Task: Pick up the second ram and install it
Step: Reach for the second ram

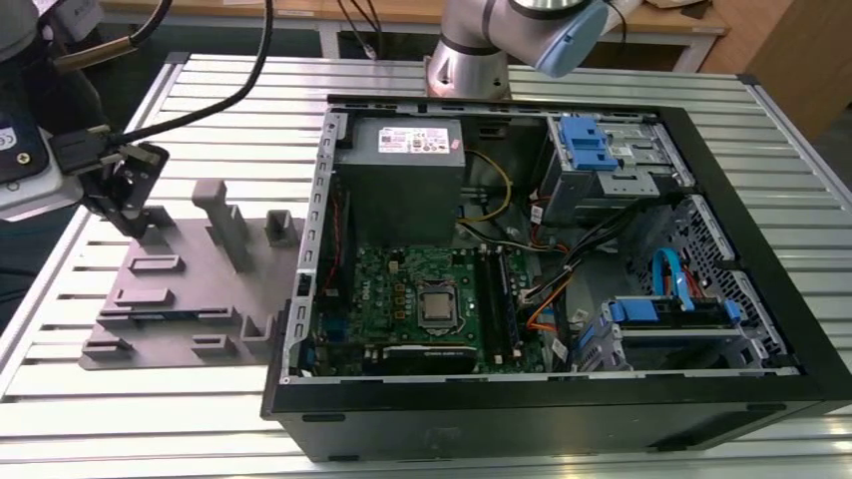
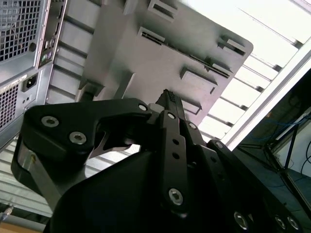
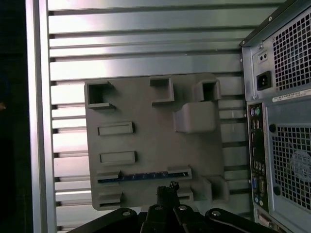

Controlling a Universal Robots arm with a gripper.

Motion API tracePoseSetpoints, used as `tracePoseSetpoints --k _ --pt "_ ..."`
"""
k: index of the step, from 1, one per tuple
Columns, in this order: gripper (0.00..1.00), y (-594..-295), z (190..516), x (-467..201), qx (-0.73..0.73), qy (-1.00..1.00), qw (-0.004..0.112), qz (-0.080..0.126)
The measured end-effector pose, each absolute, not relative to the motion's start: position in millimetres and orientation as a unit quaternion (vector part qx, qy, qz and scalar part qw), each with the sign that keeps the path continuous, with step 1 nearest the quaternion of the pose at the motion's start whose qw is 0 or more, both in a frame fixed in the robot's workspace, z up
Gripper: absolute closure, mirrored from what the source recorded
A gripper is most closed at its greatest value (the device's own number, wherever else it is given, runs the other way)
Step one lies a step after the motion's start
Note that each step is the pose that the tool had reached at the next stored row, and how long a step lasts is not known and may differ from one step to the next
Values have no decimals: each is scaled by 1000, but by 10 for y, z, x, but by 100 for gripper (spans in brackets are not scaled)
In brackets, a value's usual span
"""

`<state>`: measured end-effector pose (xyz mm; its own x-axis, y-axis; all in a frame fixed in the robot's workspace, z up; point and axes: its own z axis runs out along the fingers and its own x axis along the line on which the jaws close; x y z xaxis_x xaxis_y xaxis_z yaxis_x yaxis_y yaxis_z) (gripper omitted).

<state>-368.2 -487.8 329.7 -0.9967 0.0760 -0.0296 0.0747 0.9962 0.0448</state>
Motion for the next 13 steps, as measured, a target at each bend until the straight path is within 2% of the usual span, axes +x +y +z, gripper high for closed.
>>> tracePoseSetpoints --k 13 --pt "93 -5055 3091 -3700 38 999 16 22"
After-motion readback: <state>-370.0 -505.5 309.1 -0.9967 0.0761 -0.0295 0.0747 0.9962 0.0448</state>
